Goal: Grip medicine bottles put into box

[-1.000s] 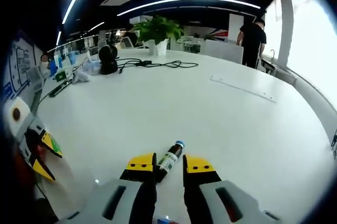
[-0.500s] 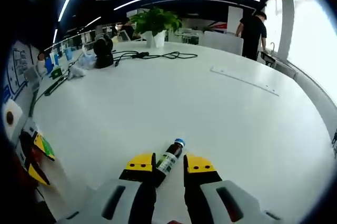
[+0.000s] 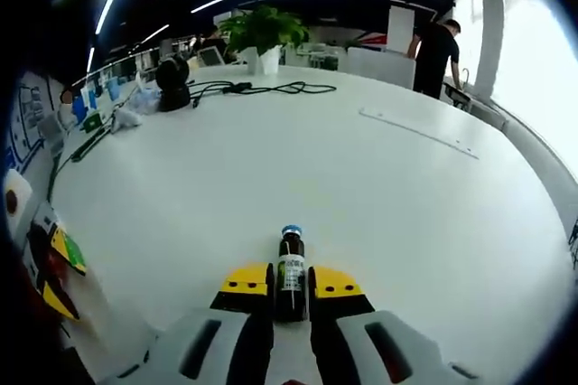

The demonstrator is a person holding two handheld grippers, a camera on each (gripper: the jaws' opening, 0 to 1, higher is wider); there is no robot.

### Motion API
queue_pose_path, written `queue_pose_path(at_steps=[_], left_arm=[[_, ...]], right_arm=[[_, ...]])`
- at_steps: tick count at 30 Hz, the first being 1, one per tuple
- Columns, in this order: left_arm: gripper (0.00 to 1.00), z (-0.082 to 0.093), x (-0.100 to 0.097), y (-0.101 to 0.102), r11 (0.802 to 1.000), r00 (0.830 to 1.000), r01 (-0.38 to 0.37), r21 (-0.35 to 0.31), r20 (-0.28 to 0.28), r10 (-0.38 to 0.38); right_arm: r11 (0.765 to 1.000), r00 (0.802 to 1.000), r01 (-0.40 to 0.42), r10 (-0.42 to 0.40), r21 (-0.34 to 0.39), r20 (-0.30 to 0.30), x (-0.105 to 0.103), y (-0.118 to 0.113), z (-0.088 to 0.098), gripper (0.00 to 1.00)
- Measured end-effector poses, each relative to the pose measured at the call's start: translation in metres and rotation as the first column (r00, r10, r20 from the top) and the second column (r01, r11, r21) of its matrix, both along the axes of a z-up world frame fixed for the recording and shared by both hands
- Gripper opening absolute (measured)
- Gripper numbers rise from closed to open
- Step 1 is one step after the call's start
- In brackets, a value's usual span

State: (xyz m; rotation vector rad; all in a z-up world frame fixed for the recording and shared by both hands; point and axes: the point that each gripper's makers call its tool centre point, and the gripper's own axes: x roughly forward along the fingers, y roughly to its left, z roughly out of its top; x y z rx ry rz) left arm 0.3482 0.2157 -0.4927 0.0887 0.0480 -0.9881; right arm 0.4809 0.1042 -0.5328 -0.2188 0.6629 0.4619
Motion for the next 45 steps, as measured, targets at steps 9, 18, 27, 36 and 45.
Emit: queue_pose_path(at_steps=[9, 18, 27, 36, 45], left_arm=[[0.17, 0.0, 0.0, 0.0, 1.0, 1.0, -0.001, 0.0, -0.001, 0.001], [0.17, 0.0, 0.0, 0.0, 1.0, 1.0, -0.001, -0.001, -0.001, 0.001], [0.17, 0.0, 0.0, 0.0, 1.0, 1.0, -0.001, -0.001, 0.0, 0.001], [0.17, 0.0, 0.0, 0.0, 1.0, 1.0, -0.001, -0.002, 0.0, 0.001], [0.17, 0.0, 0.0, 0.0, 1.0, 1.0, -0.002, 0.0, 0.0, 0.002]], right_arm=[[1.0, 1.0, -0.012, 0.012, -0.005, 0.001, 0.0, 0.001, 0.0, 0.08], [1.0, 1.0, -0.015, 0.015, -0.012, 0.017, -0.002, 0.001, 0.005, 0.08], [1.0, 0.999, -0.02, 0.02, -0.008, 0.045, -0.004, 0.001, 0.016, 0.08], [0.999, 0.997, -0.043, 0.043, -0.004, 0.07, -0.014, 0.004, 0.027, 0.08], [0.999, 0.993, -0.046, 0.045, 0.013, 0.111, -0.03, 0.003, 0.043, 0.08]])
